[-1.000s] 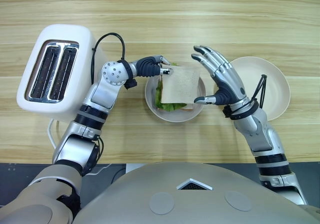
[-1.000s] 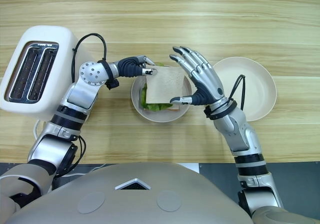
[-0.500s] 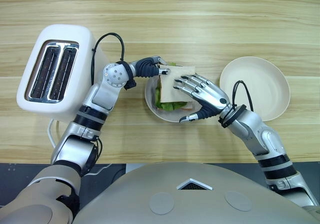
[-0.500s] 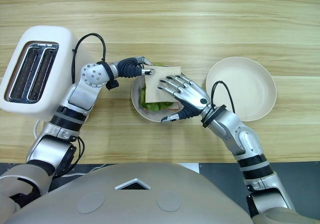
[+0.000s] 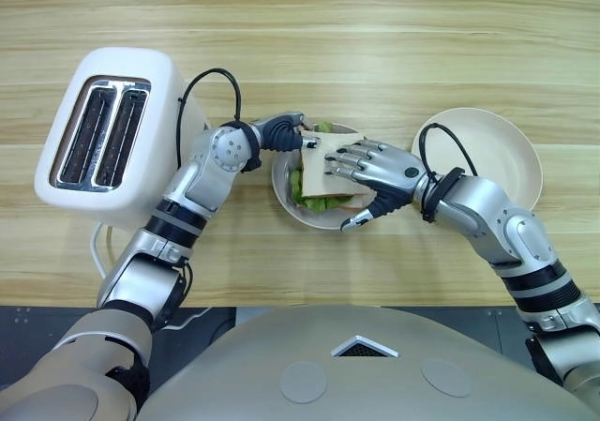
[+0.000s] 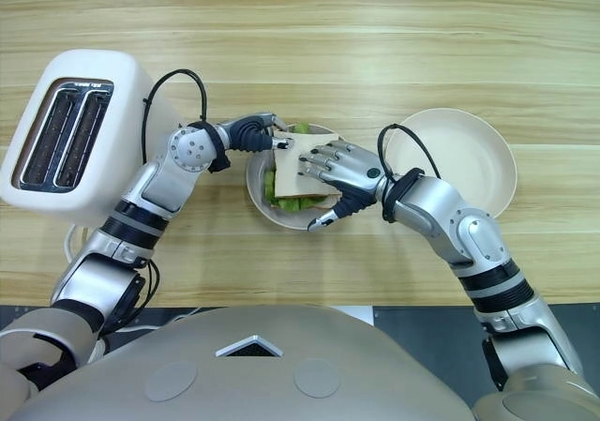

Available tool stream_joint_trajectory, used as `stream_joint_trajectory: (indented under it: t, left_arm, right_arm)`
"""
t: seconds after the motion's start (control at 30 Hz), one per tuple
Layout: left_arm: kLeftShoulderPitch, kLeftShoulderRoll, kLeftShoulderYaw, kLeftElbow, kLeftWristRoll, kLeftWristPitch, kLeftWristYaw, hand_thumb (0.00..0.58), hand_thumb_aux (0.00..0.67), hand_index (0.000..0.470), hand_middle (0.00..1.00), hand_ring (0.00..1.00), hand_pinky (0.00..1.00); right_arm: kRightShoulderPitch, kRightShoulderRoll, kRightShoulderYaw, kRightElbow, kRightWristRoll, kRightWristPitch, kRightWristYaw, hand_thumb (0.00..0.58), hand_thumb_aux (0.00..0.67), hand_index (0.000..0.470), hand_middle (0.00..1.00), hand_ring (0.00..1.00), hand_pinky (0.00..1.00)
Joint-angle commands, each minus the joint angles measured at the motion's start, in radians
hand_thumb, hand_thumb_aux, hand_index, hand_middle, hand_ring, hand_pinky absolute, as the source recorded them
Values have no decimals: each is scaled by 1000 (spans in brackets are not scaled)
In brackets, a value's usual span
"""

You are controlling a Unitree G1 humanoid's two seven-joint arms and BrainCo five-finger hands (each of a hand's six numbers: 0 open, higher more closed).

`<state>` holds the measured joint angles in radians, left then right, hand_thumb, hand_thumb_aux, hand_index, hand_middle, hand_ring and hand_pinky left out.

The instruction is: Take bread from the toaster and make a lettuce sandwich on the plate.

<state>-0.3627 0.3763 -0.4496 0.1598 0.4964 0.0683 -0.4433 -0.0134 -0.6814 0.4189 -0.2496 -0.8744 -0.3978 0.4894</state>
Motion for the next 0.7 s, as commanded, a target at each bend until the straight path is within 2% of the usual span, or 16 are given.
stream_joint_trajectory:
  t: [0.03,0.07,0.1,0.13,0.17,0.33,0.53,0.7]
  left_arm:
    - [-60,-17,155,-288,187,2,330,0,0,0,792,792,792]
    - [-60,-13,178,-343,240,16,383,0,0,0,627,627,627]
    - [-52,-8,193,-388,292,22,434,0,0,0,200,200,200]
    - [-33,-6,199,-426,326,23,458,0,0,0,125,125,125]
    - [-6,-8,200,-458,342,17,471,0,0,0,0,0,0]
    - [220,-70,205,-591,198,-30,465,0,0,0,0,0,0]
    - [498,-103,206,-645,-52,-166,437,0,0,0,0,0,0]
    - [588,-87,211,-638,-127,-227,395,0,0,0,16,16,16]
  right_arm:
    - [97,-78,133,110,-24,-3,213,0,0,0,0,0,0]
    - [95,-78,139,122,-24,-1,209,0,0,0,0,0,0]
    - [95,-76,144,134,-18,2,206,0,0,0,0,0,0]
    - [93,-68,148,146,-14,7,196,0,0,0,0,0,0]
    - [88,-59,146,153,-2,14,186,0,0,0,0,0,0]
    - [67,35,64,88,135,91,75,0,0,0,0,0,0]
    - [18,98,-122,-77,305,174,-11,0,0,0,0,0,0]
    - [24,82,-210,-148,344,215,-1,0,0,0,0,0,0]
